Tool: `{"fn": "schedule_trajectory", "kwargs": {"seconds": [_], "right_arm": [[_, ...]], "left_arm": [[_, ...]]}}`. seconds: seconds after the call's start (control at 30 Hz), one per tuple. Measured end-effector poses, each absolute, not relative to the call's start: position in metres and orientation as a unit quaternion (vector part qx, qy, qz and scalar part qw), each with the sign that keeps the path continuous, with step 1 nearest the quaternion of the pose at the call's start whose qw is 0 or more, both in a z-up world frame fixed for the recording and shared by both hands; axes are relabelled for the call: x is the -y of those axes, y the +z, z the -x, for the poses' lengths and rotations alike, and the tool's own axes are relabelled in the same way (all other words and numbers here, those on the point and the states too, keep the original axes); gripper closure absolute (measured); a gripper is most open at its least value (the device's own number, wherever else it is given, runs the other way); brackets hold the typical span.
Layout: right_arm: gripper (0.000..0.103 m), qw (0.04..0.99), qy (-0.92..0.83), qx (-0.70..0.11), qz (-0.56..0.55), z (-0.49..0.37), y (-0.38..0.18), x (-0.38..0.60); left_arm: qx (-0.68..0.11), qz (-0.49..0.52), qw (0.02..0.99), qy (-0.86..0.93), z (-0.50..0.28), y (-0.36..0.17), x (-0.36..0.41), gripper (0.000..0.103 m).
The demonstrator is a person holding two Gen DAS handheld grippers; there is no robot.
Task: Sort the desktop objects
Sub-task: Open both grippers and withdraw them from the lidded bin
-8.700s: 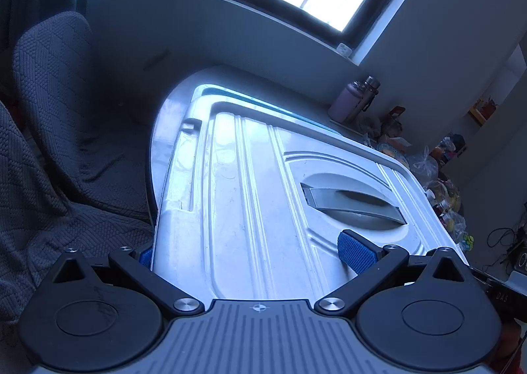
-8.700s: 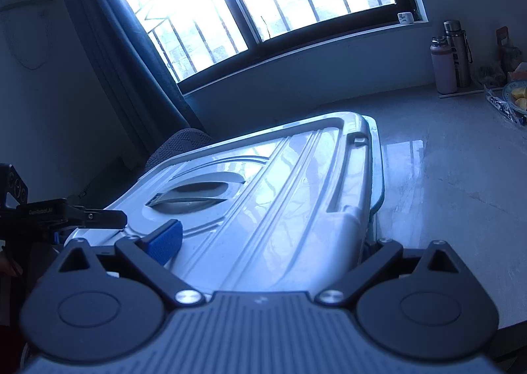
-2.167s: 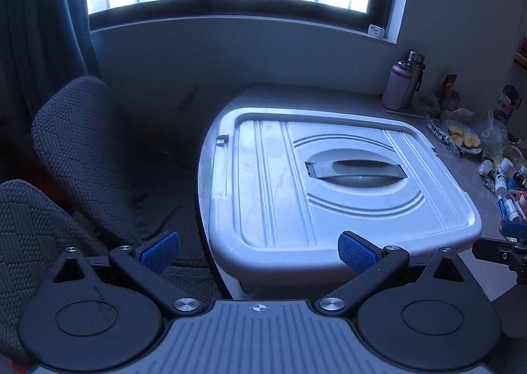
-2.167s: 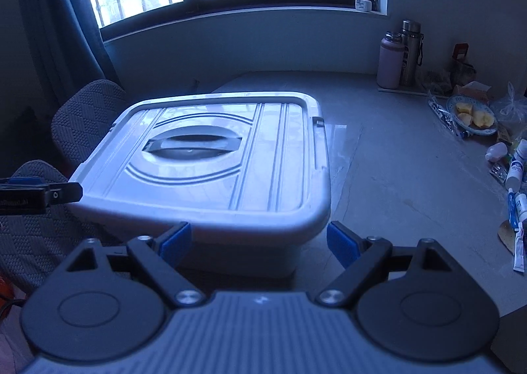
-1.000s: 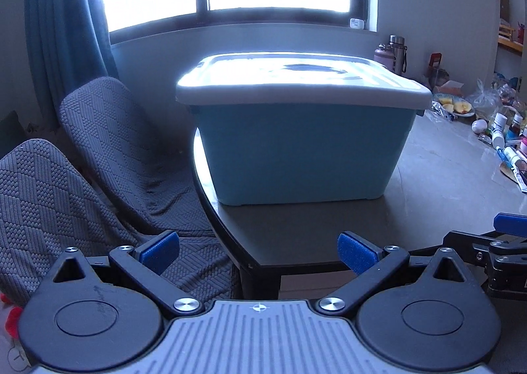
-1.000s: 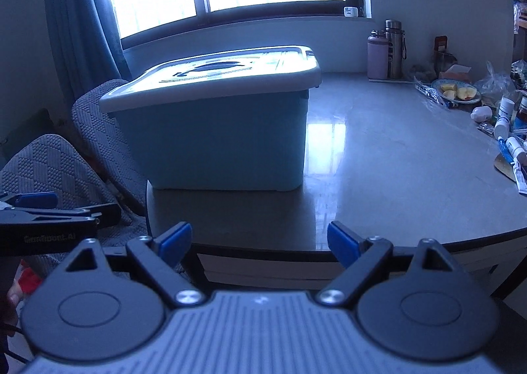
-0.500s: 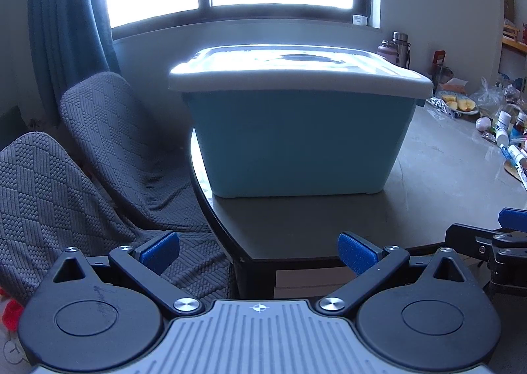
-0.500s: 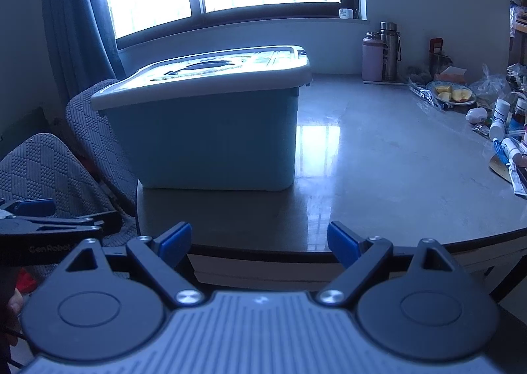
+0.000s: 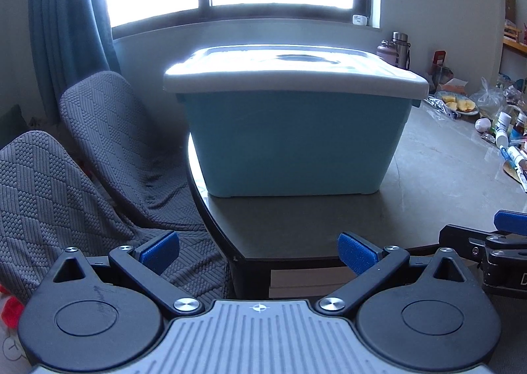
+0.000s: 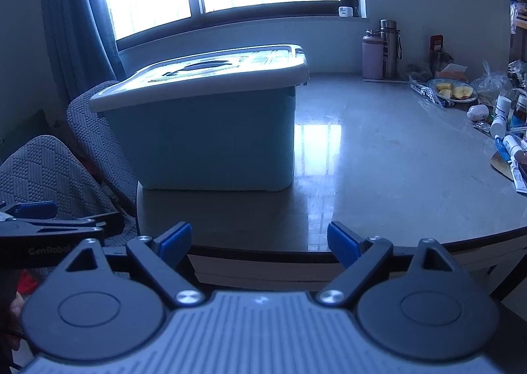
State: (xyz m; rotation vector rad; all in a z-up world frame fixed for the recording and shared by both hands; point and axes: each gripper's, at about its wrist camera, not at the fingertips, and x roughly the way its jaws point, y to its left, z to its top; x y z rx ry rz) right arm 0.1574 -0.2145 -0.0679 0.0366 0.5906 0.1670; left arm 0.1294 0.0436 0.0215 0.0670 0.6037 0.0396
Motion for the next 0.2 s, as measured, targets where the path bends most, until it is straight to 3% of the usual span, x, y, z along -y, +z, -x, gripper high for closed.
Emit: {"fn": "schedule_trajectory", "kwargs": {"seconds": [0.2], "right_arm": [[0.013, 0.953, 0.085, -0.292, -0.018, -0.1551, -0.0684, 0.2158]], "left_arm": [[-0.293, -0.03, 0.955, 0.02, -0.1274, 0.0213, -0.0443, 0.0]]}}
